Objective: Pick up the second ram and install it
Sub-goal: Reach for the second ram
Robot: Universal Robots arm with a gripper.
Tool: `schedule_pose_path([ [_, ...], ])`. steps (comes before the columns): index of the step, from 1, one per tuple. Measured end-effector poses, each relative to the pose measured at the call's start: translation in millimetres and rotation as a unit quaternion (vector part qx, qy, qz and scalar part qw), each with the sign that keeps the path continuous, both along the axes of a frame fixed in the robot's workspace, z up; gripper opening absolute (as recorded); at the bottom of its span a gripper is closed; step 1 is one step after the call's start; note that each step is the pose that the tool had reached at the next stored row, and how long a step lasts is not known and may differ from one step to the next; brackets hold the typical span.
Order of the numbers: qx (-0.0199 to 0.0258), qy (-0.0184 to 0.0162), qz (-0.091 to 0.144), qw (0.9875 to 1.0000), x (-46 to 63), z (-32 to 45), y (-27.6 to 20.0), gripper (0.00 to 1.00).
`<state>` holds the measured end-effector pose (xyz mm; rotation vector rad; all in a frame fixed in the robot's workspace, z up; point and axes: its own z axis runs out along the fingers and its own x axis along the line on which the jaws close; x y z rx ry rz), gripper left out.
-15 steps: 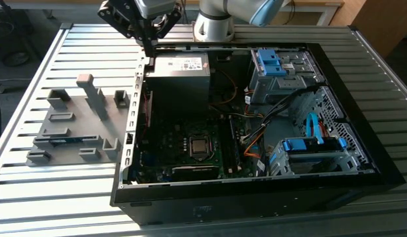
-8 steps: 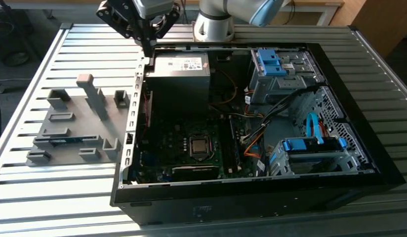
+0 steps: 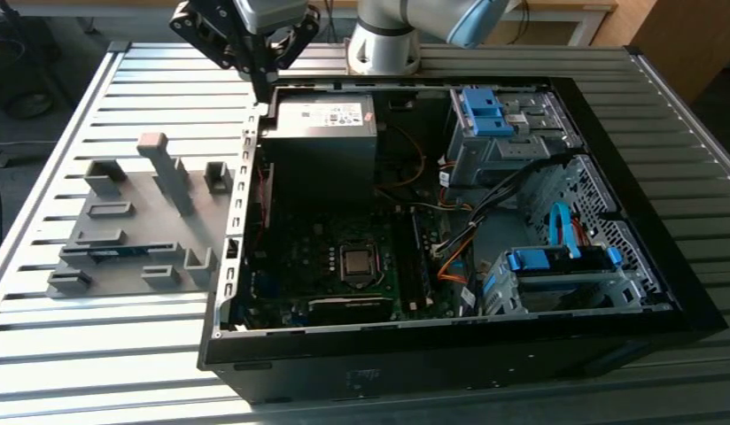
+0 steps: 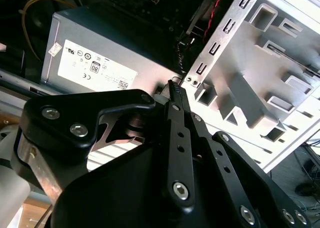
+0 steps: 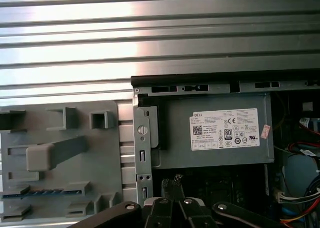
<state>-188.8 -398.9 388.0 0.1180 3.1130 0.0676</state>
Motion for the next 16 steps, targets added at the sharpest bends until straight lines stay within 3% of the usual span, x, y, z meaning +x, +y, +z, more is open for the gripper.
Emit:
schedule_pose_path([
  [16,0.0000,0.0000,0.000,1.0000,-6.4,-0.5,0.0,0.11],
])
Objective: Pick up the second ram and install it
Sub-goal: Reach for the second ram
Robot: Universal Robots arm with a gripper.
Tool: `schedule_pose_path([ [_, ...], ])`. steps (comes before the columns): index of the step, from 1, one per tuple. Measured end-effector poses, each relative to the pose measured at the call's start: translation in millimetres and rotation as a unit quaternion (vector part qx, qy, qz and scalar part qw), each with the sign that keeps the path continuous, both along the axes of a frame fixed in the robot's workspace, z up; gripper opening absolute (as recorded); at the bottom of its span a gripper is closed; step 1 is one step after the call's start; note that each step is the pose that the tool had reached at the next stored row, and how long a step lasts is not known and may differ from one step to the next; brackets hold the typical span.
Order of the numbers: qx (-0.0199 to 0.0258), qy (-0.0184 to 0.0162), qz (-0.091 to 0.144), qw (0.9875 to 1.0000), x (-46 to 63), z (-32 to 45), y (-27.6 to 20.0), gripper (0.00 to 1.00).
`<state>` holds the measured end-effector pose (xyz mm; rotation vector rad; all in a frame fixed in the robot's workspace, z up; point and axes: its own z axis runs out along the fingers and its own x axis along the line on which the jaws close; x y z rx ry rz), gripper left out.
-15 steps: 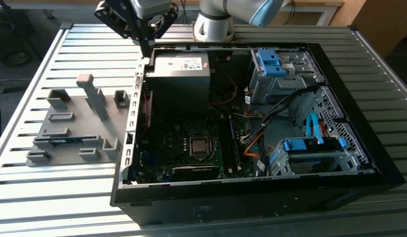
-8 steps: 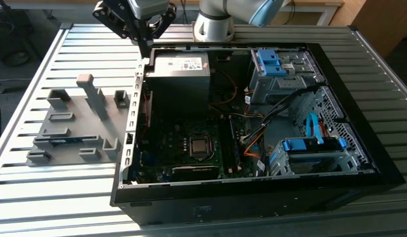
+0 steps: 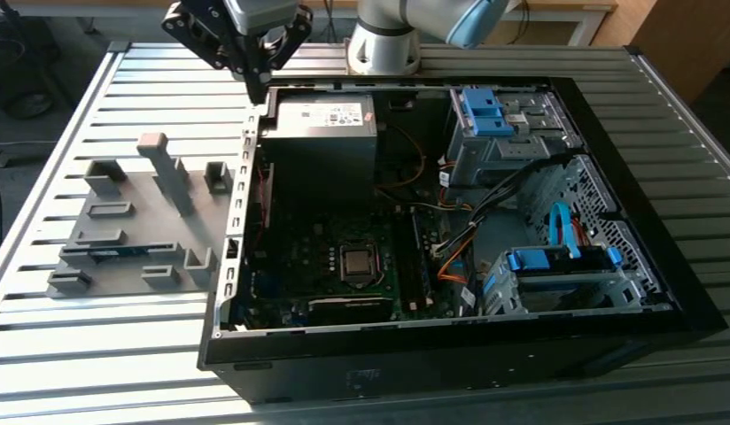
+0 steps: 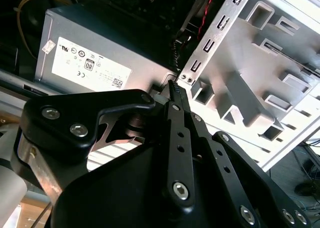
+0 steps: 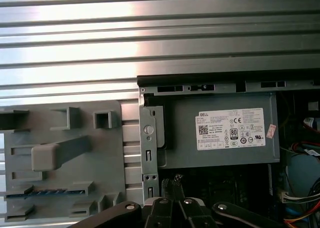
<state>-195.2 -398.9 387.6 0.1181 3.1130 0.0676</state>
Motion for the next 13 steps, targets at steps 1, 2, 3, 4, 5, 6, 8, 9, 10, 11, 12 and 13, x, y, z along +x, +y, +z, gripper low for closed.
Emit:
schedule_pose_path([
  [1,0.0000,0.0000,0.000,1.0000,-0.4,-0.1,0.0,0.11],
  [2,0.0000,0.0000,0.000,1.0000,-0.9,-0.1,0.0,0.11],
  [3,0.0000,0.0000,0.000,1.0000,-1.3,-0.1,0.0,0.11],
  [4,0.0000,0.0000,0.000,1.0000,-1.8,-0.1,0.0,0.11],
  [5,0.0000,0.0000,0.000,1.0000,-2.2,-0.2,0.0,0.11],
  [6,0.0000,0.0000,0.000,1.0000,-2.6,-0.2,0.0,0.11],
  [8,0.0000,0.0000,0.000,1.0000,-3.5,-0.2,0.0,0.11],
  [9,0.0000,0.0000,0.000,1.0000,-3.9,-0.3,0.0,0.11],
  [10,0.0000,0.0000,0.000,1.0000,-4.4,-0.3,0.0,0.11],
  [11,0.0000,0.0000,0.000,1.0000,-4.8,-0.3,0.0,0.11],
  [12,0.0000,0.0000,0.000,1.0000,-5.3,-0.3,0.0,0.11],
  [13,0.0000,0.0000,0.000,1.0000,-5.7,-0.4,0.0,0.11],
])
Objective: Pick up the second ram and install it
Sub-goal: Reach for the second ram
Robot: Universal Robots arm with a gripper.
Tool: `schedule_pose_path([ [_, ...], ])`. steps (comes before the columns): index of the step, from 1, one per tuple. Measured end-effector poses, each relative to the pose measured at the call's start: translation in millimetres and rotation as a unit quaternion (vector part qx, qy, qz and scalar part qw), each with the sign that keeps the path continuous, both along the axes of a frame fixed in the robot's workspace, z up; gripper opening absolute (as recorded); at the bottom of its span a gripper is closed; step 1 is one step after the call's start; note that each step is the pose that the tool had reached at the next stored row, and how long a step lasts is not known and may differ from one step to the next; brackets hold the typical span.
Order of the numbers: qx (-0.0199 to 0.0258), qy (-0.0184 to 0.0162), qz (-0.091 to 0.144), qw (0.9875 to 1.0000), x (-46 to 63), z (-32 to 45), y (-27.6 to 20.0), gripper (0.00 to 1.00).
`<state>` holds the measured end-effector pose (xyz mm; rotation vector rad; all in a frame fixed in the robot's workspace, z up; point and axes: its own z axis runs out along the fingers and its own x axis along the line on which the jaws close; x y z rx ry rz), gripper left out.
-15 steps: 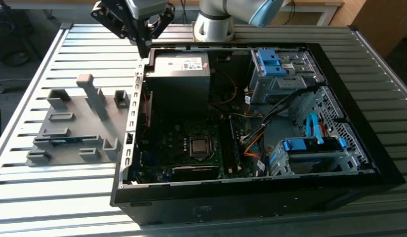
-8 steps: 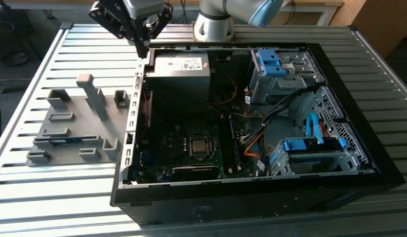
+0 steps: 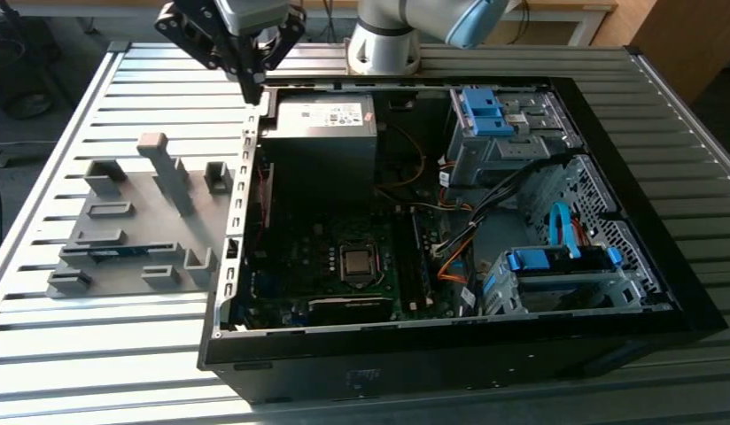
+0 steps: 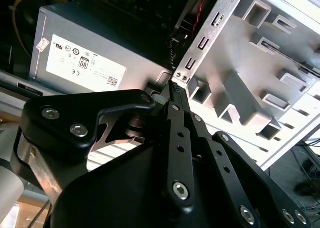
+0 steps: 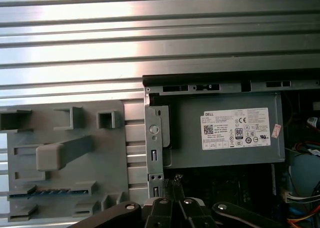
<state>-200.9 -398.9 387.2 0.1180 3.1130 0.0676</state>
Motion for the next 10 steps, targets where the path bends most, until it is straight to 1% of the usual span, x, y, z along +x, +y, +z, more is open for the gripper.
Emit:
schedule_pose_path([
  [10,0.0000,0.0000,0.000,1.0000,-4.6,-0.3,0.0,0.11],
])
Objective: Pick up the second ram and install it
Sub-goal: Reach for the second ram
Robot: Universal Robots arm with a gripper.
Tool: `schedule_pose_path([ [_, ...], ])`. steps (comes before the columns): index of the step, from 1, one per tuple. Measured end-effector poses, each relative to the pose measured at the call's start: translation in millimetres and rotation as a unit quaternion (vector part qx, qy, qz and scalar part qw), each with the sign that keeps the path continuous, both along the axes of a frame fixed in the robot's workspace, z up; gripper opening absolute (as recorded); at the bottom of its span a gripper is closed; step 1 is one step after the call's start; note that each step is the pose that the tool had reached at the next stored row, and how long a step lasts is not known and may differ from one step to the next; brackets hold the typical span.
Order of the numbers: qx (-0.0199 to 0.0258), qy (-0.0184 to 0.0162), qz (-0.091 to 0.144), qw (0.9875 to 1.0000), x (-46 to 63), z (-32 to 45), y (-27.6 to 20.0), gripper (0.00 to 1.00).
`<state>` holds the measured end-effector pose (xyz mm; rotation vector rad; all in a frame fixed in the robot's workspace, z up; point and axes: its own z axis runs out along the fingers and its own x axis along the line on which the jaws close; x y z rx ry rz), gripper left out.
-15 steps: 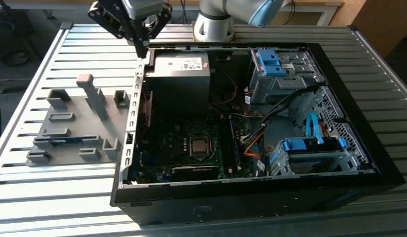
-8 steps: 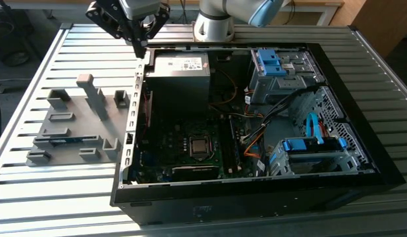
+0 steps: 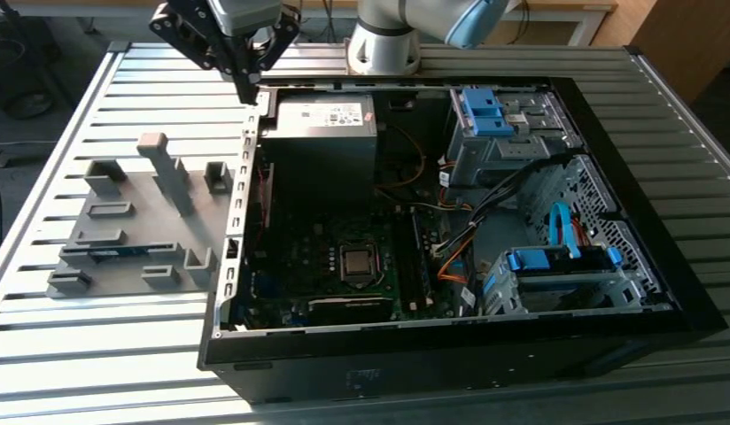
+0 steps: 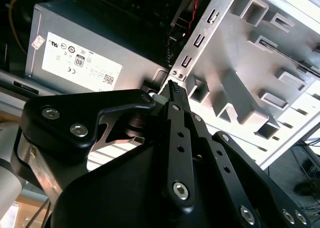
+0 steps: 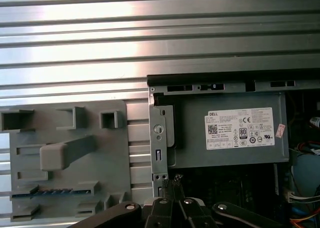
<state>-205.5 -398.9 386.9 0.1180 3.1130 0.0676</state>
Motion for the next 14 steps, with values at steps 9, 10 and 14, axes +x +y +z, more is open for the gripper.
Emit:
schedule_pose_path([
  [9,0.0000,0.0000,0.000,1.0000,-3.7,-0.3,0.0,0.11],
  [10,0.0000,0.0000,0.000,1.0000,-4.0,-0.3,0.0,0.11],
  [14,0.0000,0.0000,0.000,1.0000,-5.6,-0.4,0.0,0.11],
])
